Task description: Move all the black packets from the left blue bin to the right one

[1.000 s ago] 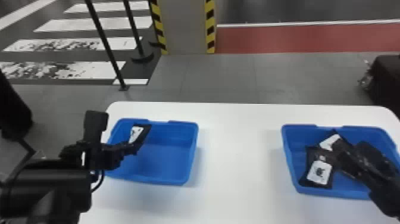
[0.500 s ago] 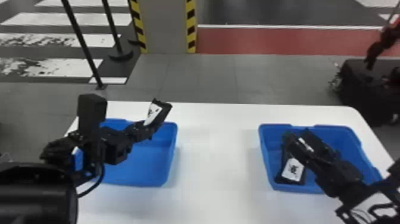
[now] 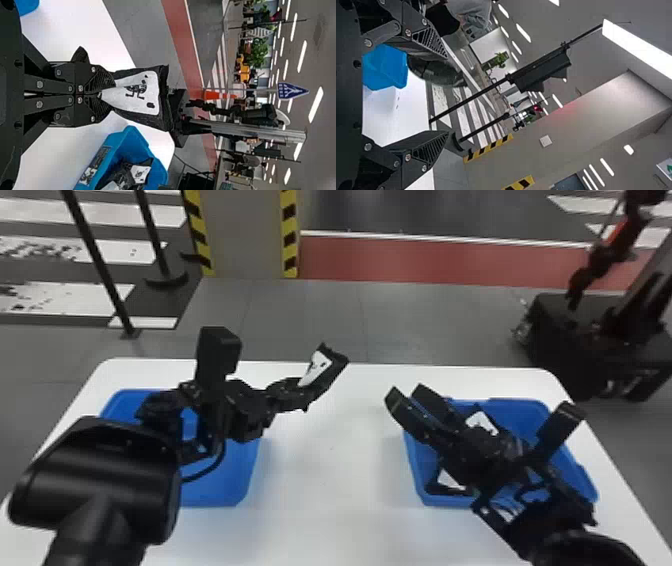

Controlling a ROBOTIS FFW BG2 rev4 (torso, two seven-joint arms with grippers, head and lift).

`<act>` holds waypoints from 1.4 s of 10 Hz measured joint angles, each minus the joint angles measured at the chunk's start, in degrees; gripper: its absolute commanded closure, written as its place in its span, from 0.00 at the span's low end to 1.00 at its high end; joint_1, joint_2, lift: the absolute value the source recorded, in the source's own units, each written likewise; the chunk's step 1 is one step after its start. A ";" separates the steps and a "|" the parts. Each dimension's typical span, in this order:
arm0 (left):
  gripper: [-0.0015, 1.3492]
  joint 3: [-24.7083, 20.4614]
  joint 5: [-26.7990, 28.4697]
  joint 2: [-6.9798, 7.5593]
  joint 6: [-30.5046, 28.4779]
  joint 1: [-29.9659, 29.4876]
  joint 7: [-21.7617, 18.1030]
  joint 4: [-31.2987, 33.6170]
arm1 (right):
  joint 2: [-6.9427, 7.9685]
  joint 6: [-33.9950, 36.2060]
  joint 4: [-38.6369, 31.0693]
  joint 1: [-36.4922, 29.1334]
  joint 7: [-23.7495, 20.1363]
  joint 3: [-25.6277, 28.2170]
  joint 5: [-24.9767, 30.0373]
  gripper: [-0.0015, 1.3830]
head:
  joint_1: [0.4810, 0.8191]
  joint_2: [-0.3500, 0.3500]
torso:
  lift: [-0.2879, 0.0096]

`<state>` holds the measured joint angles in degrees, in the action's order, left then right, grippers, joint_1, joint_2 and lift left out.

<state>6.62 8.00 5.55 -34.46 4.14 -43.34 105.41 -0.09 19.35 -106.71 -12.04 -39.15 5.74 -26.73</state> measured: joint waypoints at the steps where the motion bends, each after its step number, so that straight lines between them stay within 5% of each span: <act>1: 0.89 1.28 -0.22 -0.12 0.37 1.53 -0.30 -2.21 | 0.00 0.36 -0.06 0.74 -0.16 -1.36 -0.08 0.28 | 0.63 0.43 | 0.60; 8: 0.89 7.01 -3.61 -0.46 0.02 6.35 -2.39 -6.19 | 0.00 1.88 7.75 9.71 0.00 -3.89 1.58 0.29 | 0.63 0.39 | 0.60; 9: 0.89 7.63 -4.10 -0.46 -0.07 6.58 -2.60 -6.38 | 0.00 1.71 9.52 11.26 0.65 -3.89 2.14 0.45 | 0.63 0.38 | 0.60; 10: 0.89 8.13 -4.39 -0.46 -0.15 6.83 -2.70 -6.56 | 0.00 1.52 10.57 12.08 1.66 -3.89 2.45 0.94 | 0.63 0.36 | 0.60; 14: 0.88 7.88 -4.84 -0.46 0.53 6.87 -2.71 -6.77 | 0.01 0.18 10.63 11.65 2.40 -3.81 3.53 0.93 | 0.63 0.36 | 0.60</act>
<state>14.50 3.16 5.10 -33.93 11.01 -46.05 98.64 -0.08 19.54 -96.08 -0.39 -36.74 1.92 -23.21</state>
